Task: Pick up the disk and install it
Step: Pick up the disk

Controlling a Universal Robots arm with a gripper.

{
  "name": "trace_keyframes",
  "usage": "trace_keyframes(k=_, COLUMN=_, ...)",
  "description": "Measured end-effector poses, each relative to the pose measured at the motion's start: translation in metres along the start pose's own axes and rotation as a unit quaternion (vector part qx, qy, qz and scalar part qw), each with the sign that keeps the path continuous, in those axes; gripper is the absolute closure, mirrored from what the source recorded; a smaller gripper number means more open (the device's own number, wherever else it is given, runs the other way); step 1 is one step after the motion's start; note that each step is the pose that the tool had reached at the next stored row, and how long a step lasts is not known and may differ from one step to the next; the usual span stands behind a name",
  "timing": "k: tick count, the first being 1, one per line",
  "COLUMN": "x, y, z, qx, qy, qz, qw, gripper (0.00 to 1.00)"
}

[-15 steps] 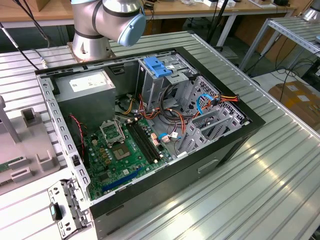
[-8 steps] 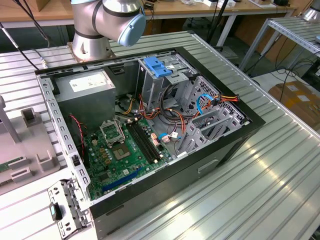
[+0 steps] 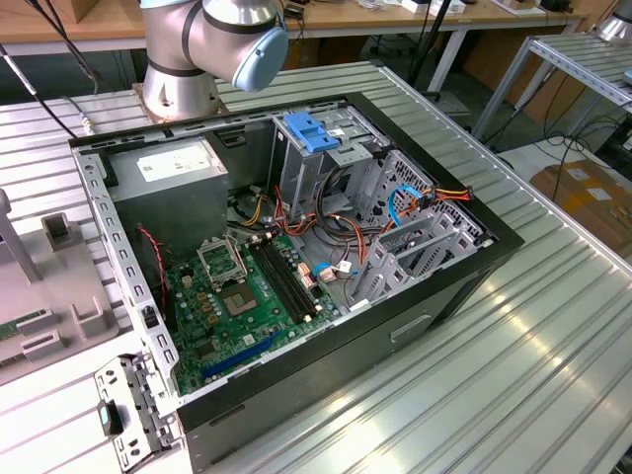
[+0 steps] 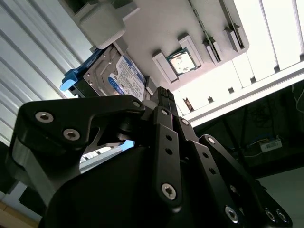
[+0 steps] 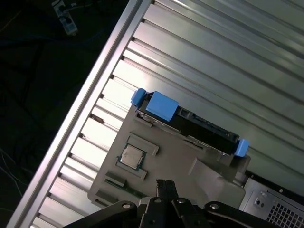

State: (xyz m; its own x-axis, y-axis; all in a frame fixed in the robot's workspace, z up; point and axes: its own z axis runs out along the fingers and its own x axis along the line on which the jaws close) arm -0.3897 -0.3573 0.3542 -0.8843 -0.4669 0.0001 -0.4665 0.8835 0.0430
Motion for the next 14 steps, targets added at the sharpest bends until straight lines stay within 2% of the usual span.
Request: trace_keyframes(k=14, x=0.0, y=0.0, z=0.0, qx=0.0, qy=0.0012, qz=-0.027, qw=0.99963, gripper=0.89)
